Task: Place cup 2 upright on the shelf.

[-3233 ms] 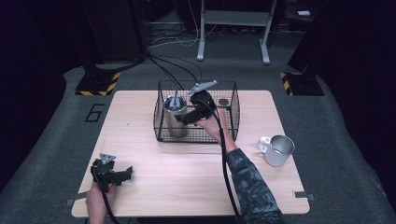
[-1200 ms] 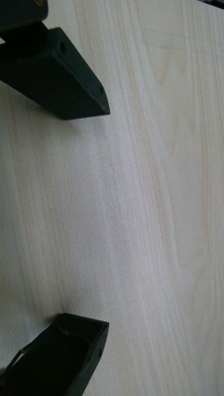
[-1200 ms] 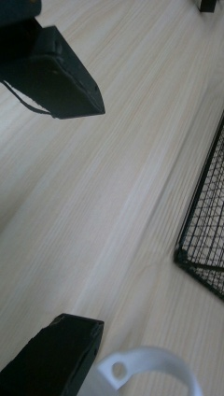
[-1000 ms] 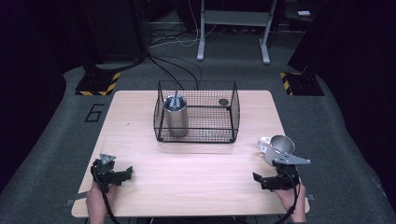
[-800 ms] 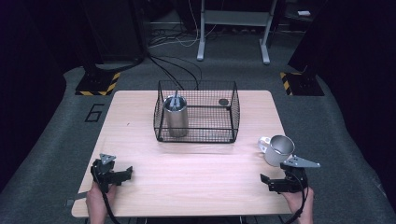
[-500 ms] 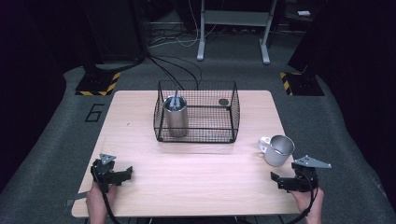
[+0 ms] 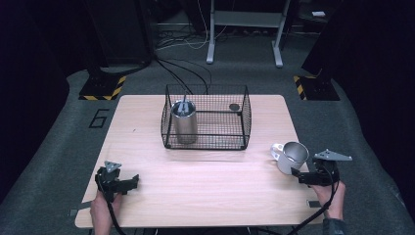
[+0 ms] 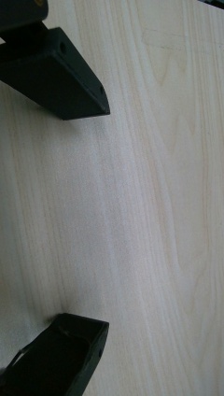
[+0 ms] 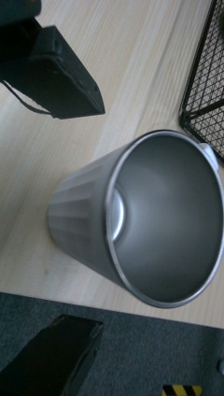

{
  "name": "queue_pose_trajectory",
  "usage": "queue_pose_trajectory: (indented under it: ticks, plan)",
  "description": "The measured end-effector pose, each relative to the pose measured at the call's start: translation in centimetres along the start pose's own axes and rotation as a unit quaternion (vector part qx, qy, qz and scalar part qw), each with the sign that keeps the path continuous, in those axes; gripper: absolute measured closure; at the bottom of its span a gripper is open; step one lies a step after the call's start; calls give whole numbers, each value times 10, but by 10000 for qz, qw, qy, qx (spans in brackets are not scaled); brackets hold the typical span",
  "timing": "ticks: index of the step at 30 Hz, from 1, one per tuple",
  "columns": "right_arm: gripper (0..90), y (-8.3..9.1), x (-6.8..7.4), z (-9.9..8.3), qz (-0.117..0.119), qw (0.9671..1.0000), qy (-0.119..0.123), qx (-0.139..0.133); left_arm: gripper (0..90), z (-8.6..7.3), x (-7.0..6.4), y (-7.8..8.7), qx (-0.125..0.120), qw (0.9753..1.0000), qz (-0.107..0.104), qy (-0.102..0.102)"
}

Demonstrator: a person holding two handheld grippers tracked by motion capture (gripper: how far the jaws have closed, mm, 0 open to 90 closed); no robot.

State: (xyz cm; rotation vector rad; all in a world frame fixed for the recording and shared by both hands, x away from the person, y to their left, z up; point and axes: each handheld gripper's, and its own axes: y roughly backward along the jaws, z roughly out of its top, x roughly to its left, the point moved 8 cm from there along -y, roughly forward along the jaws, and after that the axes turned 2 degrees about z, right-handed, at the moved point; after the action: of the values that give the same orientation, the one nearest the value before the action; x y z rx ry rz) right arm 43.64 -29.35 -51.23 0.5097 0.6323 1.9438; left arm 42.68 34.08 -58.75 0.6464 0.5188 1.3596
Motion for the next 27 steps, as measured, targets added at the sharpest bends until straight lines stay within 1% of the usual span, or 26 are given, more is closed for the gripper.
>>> queue_pose_trajectory:
  ticks: [1, 2, 3, 6, 10, 11, 12, 13, 14, 15, 16, 17, 18, 20, 22, 23, 24, 25, 27]
  plan:
    - [0, -1, 0, 3, 65, 10000, 16, 16, 4, 0, 0, 0, 0, 10000, -1, 0]
    - [0, -2, -1, 6, 50, 10000, 59, -8, 5, 0, 0, 0, 0, 10000, -1, 3]
    - [0, -3, -1, 9, 72, 9999, 112, 52, 5, 0, 0, 0, 3, 10000, -2, 2]
    - [0, -6, -2, 18, 56, 9997, 251, 47, 5, 0, 0, 0, 3, 10000, -3, 4]
    - [0, -10, -4, 26, 68, 9988, 440, 199, 5, 0, 0, 0, 3, 10000, -3, 6]
    - [0, -12, -4, 28, 95, 9984, 492, 275, 5, 0, 0, 0, 2, 10000, -3, 5]
    - [0, -14, -4, 29, 84, 9982, 534, 255, 5, 0, 0, 0, 4, 10000, -3, 5]
    - [0, -15, -4, 31, 148, 9979, 554, 305, 5, 0, 0, 0, -17, 10000, 0, 12]
    - [0, -16, -5, 33, 151, 9979, 556, 289, 5, 0, 0, 0, 3, 10000, -3, 5]
    - [0, -18, -5, 34, 166, 9973, 612, 362, 5, 0, 0, 0, 3, 10000, -3, 5]
    - [0, -20, -5, 35, 148, 9972, 652, 346, 5, 0, 0, 0, 3, 10000, -3, 6]
    - [0, -22, -4, 36, 210, 9969, 654, 392, 5, 0, 0, 0, 3, 10000, -2, 5]
    - [0, -24, -4, 37, 203, 9967, 683, 375, 5, 0, 0, 0, 3, 10000, -3, 6]
    - [0, -27, -4, 37, 196, 9958, 745, 500, 5, 0, 0, 0, 3, 10000, -3, 5]
    - [6, -30, -4, 37, 223, 9957, 718, 539, 5, 0, 0, 0, 3, 10000, -3, 5]
    - [14, -31, -5, 38, 235, 9950, 790, 561, 5, 0, 0, 0, 3, 10000, -3, 5]
    - [27, -32, -4, 38, 262, 9950, 783, 556, 5, 0, 0, 0, 3, 10000, -4, 5]
    - [43, -33, -3, 38, 317, 9955, 722, 528, 5, 0, 0, 0, 3, 10000, -3, 4]
    - [45, -34, -3, 39, 320, 9951, 771, 520, 5, 0, 0, 0, 4, 10000, -3, 4]
